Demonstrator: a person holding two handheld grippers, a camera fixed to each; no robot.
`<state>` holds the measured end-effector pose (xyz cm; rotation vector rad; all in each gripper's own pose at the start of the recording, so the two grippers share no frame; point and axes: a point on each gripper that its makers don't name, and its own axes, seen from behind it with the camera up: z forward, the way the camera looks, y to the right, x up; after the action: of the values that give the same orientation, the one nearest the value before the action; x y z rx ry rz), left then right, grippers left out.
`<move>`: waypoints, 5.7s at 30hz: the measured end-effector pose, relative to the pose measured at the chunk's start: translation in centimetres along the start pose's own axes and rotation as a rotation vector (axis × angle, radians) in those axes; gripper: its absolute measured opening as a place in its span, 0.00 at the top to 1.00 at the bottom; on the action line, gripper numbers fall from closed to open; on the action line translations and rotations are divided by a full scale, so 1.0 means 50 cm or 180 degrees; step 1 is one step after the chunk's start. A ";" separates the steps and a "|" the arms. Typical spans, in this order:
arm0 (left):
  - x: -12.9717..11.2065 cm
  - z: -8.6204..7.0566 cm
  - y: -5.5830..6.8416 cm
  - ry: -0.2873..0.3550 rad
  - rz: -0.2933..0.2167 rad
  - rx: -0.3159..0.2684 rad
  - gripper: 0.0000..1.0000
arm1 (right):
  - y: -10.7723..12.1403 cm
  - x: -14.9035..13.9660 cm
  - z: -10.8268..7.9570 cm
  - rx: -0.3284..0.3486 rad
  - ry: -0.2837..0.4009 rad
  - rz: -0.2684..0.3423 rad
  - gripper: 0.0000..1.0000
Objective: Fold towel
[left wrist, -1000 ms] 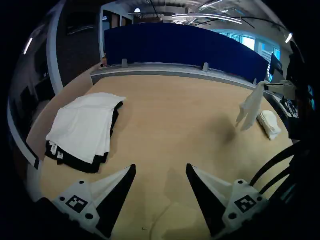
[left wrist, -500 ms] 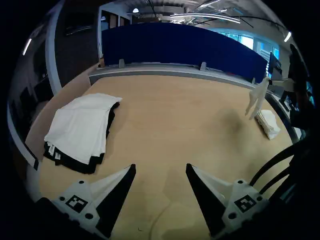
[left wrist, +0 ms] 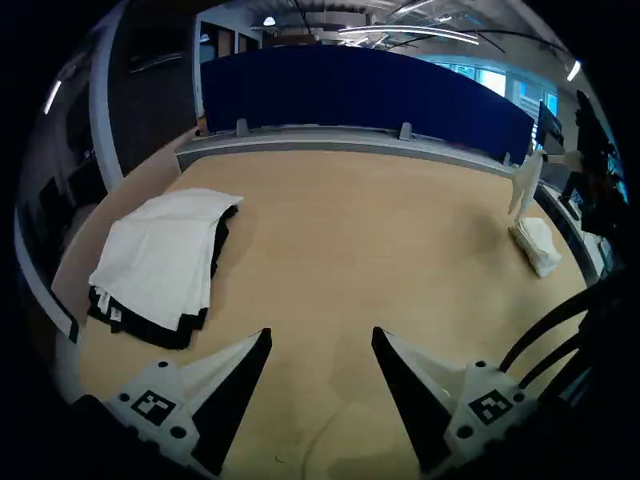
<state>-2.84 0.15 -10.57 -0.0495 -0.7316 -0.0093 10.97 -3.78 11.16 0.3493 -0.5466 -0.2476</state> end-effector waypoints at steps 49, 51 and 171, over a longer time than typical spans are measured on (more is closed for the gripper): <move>0.005 -0.002 0.021 -0.0007 0.0067 -0.0005 0.07 | 0.146 -0.422 -0.130 -0.0683 -0.0827 0.0911 0.98; 0.006 -0.004 0.022 -0.0004 0.0072 -0.0007 0.07 | 0.152 -0.447 -0.130 -0.0736 -0.0896 0.0981 0.98; 0.264 -0.053 0.030 0.2253 0.0159 -0.0009 0.08 | -0.053 -0.195 -0.298 -0.1054 0.0838 0.1291 0.00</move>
<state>8.78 1.61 -3.76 -0.0622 -0.0225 0.0193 10.65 0.74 -6.26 -0.0549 -0.2988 0.1012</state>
